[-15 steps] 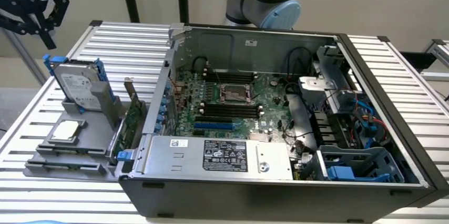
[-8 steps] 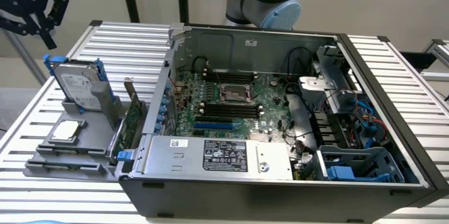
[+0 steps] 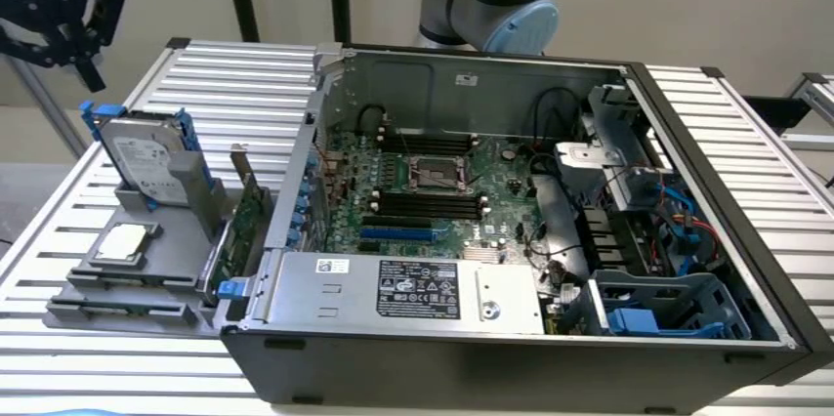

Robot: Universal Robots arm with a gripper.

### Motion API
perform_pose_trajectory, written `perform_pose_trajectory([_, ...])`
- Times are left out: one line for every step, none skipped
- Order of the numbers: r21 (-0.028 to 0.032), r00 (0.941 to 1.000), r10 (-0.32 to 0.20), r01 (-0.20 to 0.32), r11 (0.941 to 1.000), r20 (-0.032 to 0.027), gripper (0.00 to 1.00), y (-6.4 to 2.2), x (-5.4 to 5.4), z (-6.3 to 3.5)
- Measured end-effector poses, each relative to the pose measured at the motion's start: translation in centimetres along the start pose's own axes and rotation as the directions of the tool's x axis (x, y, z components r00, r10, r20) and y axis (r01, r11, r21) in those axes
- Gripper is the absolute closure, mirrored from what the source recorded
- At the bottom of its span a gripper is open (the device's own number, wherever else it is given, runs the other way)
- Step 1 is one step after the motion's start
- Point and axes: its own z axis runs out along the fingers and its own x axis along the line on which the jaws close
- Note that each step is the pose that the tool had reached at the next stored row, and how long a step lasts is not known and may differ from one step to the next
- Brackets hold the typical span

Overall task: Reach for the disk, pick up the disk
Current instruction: 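Pick up the disk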

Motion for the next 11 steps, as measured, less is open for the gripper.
perform_pose_trajectory([-0.0005,0.9998,-0.019,0.019,0.9998,-0.0006,0.89,0.00,0.00,0.01])
perform_pose_trajectory([-0.0009,0.9994,-0.036,0.036,0.9994,-0.0011,0.89,0.00,0.00,0.03])
perform_pose_trajectory([-0.0015,0.9985,-0.054,0.054,0.9985,-0.0017,0.89,0.00,0.00,0.04])
perform_pose_trajectory([-0.0019,0.9974,-0.072,0.072,0.9974,-0.0022,0.89,0.00,0.00,0.07])
perform_pose_trajectory([-0.0026,0.9958,-0.092,0.092,0.9958,-0.0029,0.89,0.00,0.00,0.09])
perform_pose_trajectory([-0.0031,0.9940,-0.109,0.109,0.9940,-0.0034,0.89,0.00,0.00,0.10])
perform_pose_trajectory([-0.0037,0.9918,-0.128,0.128,0.9918,-0.0040,0.89,0.00,0.00,0.13])
perform_pose_trajectory([-0.0042,0.9895,-0.144,0.144,0.9895,-0.0043,0.89,0.00,0.00,0.16])
perform_pose_trajectory([-0.0047,0.9866,-0.163,0.163,0.9866,-0.0048,0.89,-0.01,0.00,0.18])
perform_pose_trajectory([-0.0053,0.9835,-0.181,0.181,0.9835,-0.0052,0.89,-0.01,0.00,0.21])
perform_pose_trajectory([-0.0059,0.9800,-0.199,0.199,0.9800,-0.0057,0.89,-0.01,0.00,0.23])
